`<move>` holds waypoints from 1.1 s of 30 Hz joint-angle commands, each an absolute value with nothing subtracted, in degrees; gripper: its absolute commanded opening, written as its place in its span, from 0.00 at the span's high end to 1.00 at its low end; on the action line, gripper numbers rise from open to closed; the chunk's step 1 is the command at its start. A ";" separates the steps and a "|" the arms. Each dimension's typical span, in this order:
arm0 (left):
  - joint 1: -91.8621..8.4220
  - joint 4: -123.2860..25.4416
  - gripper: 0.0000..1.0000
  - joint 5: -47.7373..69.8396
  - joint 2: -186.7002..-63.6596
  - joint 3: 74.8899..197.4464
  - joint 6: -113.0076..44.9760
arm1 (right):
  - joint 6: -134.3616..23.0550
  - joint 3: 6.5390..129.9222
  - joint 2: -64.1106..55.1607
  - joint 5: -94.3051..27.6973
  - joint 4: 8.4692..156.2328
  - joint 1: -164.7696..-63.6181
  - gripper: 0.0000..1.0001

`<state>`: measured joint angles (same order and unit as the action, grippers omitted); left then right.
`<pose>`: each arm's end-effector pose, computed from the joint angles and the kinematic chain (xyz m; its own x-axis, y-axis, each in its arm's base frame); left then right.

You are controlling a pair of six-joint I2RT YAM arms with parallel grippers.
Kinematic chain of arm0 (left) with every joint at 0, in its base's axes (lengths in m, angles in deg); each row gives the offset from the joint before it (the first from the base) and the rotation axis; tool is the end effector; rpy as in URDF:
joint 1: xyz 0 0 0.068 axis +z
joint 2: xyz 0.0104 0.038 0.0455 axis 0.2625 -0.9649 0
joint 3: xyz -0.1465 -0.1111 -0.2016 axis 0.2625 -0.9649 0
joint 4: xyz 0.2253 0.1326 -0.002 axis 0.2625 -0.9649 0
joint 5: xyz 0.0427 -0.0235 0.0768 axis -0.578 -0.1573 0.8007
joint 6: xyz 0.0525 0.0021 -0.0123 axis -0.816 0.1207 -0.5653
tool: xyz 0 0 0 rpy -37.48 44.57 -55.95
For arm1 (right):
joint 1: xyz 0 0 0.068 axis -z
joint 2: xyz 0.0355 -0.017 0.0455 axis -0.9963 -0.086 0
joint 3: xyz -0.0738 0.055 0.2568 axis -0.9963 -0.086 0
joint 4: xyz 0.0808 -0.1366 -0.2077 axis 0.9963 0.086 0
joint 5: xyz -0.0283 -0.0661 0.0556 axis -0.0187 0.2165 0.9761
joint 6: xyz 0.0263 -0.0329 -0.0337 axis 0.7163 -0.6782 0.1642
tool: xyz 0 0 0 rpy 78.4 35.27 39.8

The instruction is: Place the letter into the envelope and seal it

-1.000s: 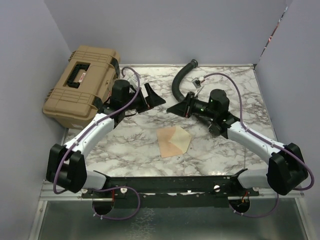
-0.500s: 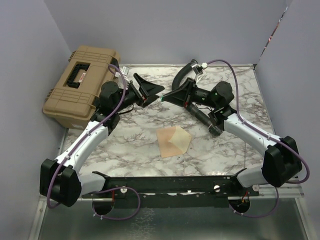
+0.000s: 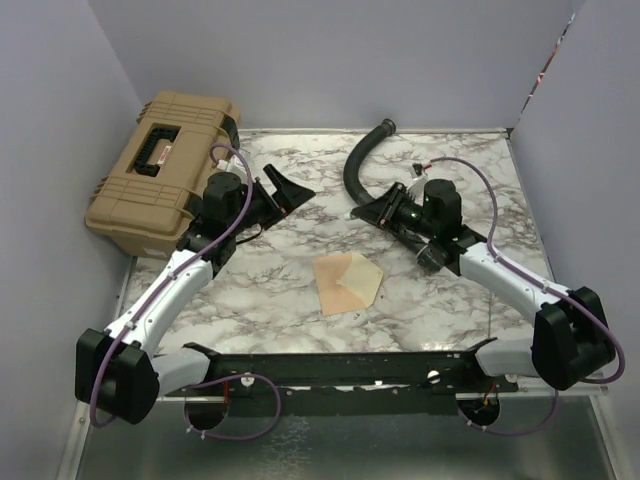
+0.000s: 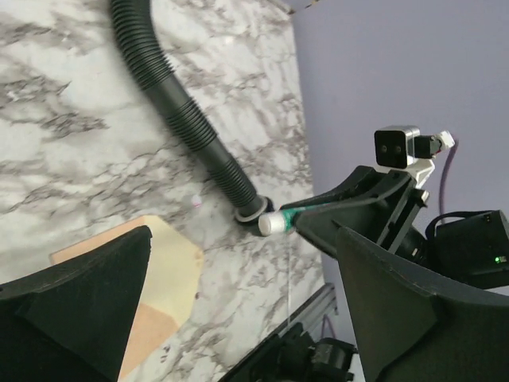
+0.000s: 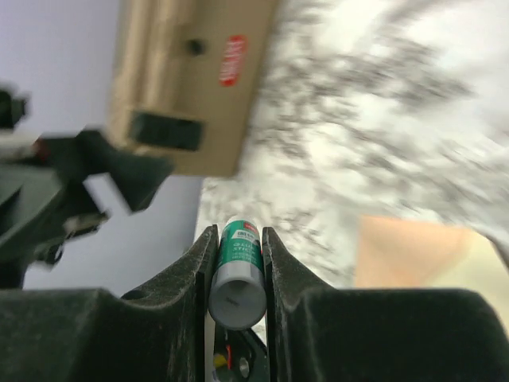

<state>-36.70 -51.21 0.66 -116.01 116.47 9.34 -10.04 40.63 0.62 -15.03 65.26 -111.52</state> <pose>0.2476 -0.1095 0.3292 -0.6493 -0.5779 -0.4944 0.1816 0.5134 -0.8387 0.2656 0.1496 0.2867 -0.7299 0.4332 -0.5288 -0.3371 0.4448 0.8297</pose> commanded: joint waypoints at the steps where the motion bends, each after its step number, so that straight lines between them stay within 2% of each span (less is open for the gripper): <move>1: -36.62 -55.38 0.06 1.48 -118.17 113.11 4.22 | -0.39 36.56 2.93 -31.57 81.06 -109.43 0.99; 3: -36.74 -55.33 0.12 -0.63 -119.92 112.35 3.38 | 1.21 36.11 2.89 -34.97 85.34 -109.38 0.99; 5: -36.75 -55.19 0.24 -2.69 -121.61 111.71 2.52 | 3.13 35.47 2.78 -37.80 87.61 -109.23 0.99; 8: -37.22 -54.66 0.32 -4.85 -123.64 111.09 1.73 | 7.28 33.21 2.71 -39.24 87.15 -108.64 0.99; 17: -39.93 -51.28 0.36 -8.36 -128.76 109.12 1.11 | 23.09 24.15 -2.02 -40.18 68.75 -108.27 0.93; 22: -41.39 -49.02 0.47 -11.33 -132.68 108.90 -0.05 | 26.13 25.15 -10.18 -36.65 59.92 -108.26 0.95; 28: -41.63 -49.00 0.55 -12.06 -135.66 109.19 -2.18 | 30.63 23.46 -14.34 -36.43 55.01 -108.36 0.93; 33: -41.68 -49.09 0.55 -12.17 -137.42 109.27 -3.37 | 31.22 23.28 -14.06 -36.23 58.12 -108.32 0.82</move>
